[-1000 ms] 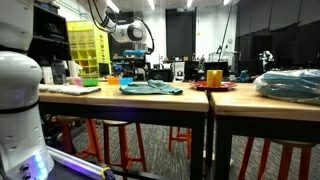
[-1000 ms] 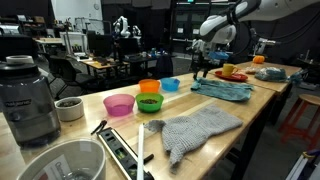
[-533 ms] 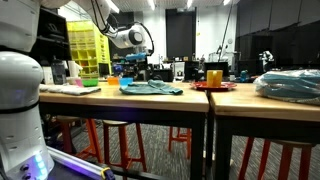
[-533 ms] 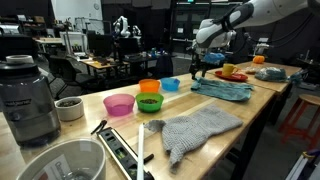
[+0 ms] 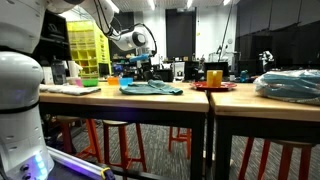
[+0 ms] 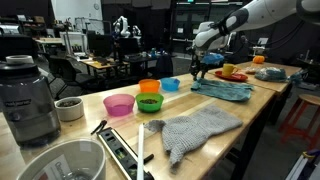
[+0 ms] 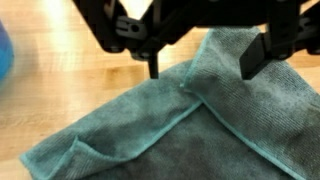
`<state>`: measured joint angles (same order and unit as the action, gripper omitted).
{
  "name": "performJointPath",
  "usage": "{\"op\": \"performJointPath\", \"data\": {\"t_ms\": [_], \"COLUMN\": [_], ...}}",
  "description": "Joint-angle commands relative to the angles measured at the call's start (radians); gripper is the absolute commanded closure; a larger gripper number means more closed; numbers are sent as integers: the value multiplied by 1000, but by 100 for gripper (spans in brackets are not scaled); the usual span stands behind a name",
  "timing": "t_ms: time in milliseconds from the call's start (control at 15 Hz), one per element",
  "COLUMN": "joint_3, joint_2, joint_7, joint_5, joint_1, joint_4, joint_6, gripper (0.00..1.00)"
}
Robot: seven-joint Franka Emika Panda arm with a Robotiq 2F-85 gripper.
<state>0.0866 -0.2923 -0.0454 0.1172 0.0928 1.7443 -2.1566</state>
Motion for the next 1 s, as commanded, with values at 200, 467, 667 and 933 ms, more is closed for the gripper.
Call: {"op": "performJointPath", "data": {"t_ms": [200, 467, 667, 933], "joint_3": [16, 19, 15, 11], "joint_2": [-27, -19, -13, -25], "joint_7": [53, 70, 52, 10], "joint_5": [50, 57, 56, 51], "joint_1": [-10, -12, -12, -7], "joint_4": [-35, -38, -54, -115], "joint_6": [4, 0, 17, 67], "gripper": [75, 100, 100, 99]}}
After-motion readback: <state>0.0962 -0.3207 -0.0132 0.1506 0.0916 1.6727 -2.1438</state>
